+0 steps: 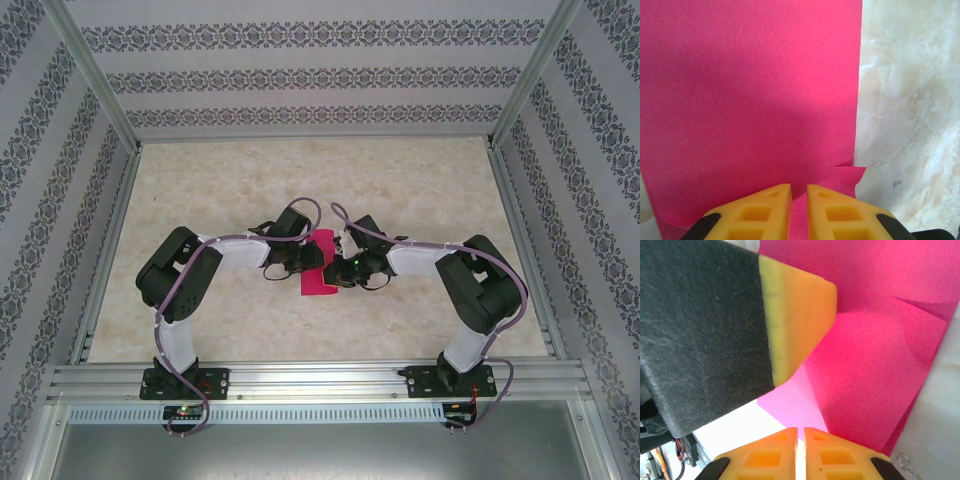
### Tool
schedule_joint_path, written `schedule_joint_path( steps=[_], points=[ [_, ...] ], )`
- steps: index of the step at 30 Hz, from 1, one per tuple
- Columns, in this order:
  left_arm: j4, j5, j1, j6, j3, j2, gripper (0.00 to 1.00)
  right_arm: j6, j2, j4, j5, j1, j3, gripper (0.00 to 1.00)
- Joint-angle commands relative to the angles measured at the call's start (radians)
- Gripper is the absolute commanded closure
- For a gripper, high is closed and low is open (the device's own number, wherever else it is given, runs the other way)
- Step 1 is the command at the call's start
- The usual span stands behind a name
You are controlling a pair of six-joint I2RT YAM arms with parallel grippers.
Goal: Fold a paper plane with a square sheet of paper (pick it up from the middle)
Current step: Fold the triangle a second time at the center of the table.
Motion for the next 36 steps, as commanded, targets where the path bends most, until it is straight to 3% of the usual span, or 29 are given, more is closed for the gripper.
schedule_joint_path(
  steps=[1, 16, 28, 36],
  points=[
    [-0.059, 0.002, -0.002, 0.034, -0.010, 0.033, 0.81, -0.007, 0.017, -0.009, 0.001, -0.008, -0.022, 0.87],
    [-0.070, -0.017, -0.005, 0.046, -0.028, 0.038, 0.82, -0.023, 0.033, -0.043, 0.051, -0.017, -0.079, 0.86],
    [-0.072, -0.029, -0.005, 0.054, -0.038, 0.042, 0.87, 0.075, -0.018, 0.075, 0.007, -0.026, -0.164, 0.85],
    [-0.068, -0.032, -0.005, 0.051, -0.043, 0.042, 0.89, 0.152, -0.041, 0.080, 0.053, -0.031, -0.226, 0.94]
  ],
)
